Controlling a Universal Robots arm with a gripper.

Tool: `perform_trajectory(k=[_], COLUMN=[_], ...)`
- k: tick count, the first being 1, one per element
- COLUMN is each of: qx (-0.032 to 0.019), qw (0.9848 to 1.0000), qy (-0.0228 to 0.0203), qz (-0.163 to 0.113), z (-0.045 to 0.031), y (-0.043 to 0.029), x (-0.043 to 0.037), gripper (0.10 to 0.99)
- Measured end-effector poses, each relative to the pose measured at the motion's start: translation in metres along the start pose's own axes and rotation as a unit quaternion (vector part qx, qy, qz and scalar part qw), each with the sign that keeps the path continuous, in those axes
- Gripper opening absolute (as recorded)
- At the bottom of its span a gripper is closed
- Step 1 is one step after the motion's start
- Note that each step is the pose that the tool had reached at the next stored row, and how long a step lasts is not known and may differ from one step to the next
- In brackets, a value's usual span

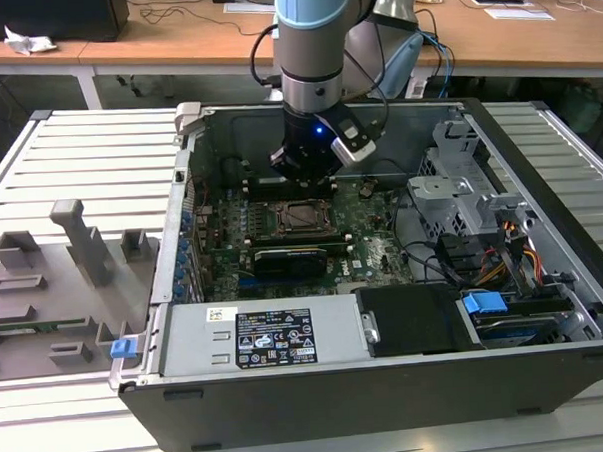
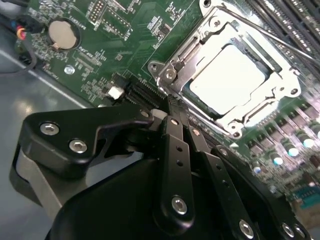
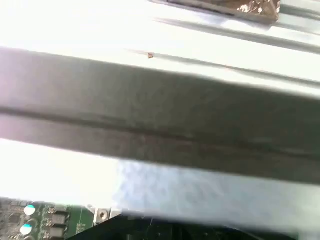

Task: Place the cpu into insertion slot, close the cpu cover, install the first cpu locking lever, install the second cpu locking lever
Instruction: 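Install the first cpu locking lever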

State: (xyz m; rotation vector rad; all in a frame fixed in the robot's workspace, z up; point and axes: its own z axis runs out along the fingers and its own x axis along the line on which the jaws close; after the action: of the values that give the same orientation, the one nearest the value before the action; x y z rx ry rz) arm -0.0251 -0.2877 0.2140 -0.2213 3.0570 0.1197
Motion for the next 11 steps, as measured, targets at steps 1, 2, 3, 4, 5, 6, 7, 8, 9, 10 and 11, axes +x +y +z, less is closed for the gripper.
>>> perform_trajectory(k=[1,2,3,4,5,6,7,8,9,10,11], qx=[0.0002,0.0001,0.0003,0.0002,0.0002,0.0003,0.0002,0.0003,0.0002,0.0002,0.0002], qw=[1.0,1.0,1.0,1.0,1.0,1.0,1.0,1.0,1.0,1.0,1.0], qy=[0.0,0.0,0.0,0.0,0.0,0.0,0.0,0.0,0.0,0.0,0.0001], qz=[0.0,0.0,0.0,0.0,0.0,0.0,0.0,0.0,0.0,0.0,0.0], z=[-0.0006,-0.0005,-0.0007,-0.0008,-0.0008,-0.0008,-0.0009,-0.001,-0.001,-0.001,-0.0011], y=[0.0001,-0.0002,-0.0011,-0.002,-0.0024,-0.003,-0.0037,-0.0043,-0.005,-0.0055,-0.0059], x=[-0.0001,0.0,0.0001,0.0002,0.0003,0.0004,0.0005,0.0006,0.0007,0.0007,0.0008], gripper=[0.106,0.106,0.106,0.106,0.106,0.106,0.106,0.106,0.106,0.106,0.106])
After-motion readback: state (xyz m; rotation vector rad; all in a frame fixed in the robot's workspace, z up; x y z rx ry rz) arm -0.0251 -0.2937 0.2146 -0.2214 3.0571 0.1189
